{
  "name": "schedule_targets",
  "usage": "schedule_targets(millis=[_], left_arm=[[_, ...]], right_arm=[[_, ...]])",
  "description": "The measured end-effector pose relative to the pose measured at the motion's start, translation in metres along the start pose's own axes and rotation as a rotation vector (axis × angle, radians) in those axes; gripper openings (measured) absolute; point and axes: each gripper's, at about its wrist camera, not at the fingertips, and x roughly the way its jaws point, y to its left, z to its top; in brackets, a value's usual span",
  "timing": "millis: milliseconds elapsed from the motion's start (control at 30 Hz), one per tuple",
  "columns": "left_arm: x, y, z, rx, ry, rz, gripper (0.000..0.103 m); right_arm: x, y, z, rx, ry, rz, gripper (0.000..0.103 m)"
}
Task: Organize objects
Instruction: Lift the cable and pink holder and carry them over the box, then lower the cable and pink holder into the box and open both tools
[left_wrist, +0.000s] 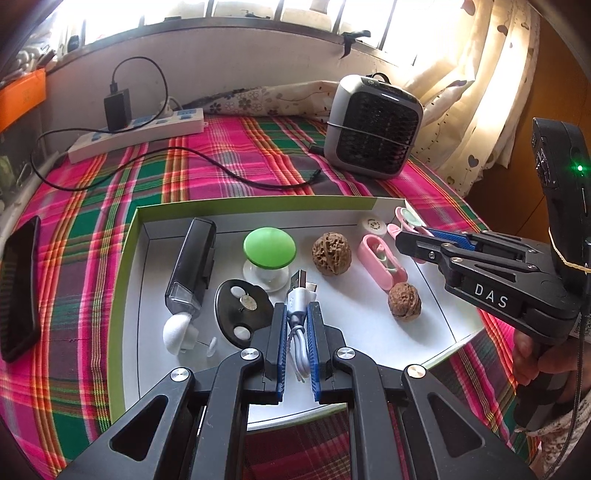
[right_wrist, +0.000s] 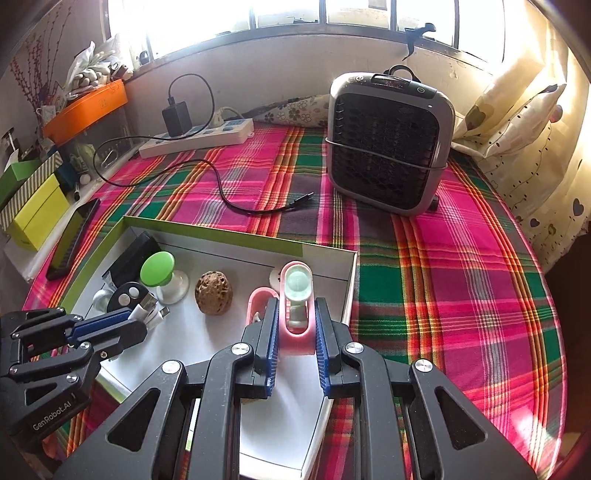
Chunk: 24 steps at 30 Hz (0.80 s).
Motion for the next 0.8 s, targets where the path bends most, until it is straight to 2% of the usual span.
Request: schedule_targets(millis=[800], left_arm=[[0.012, 0.001, -0.002, -0.006, 0.03, 0.006, 0.009]], right_arm=[[0.009, 0.0, 0.002, 0.004, 0.006, 0.001, 0.018]])
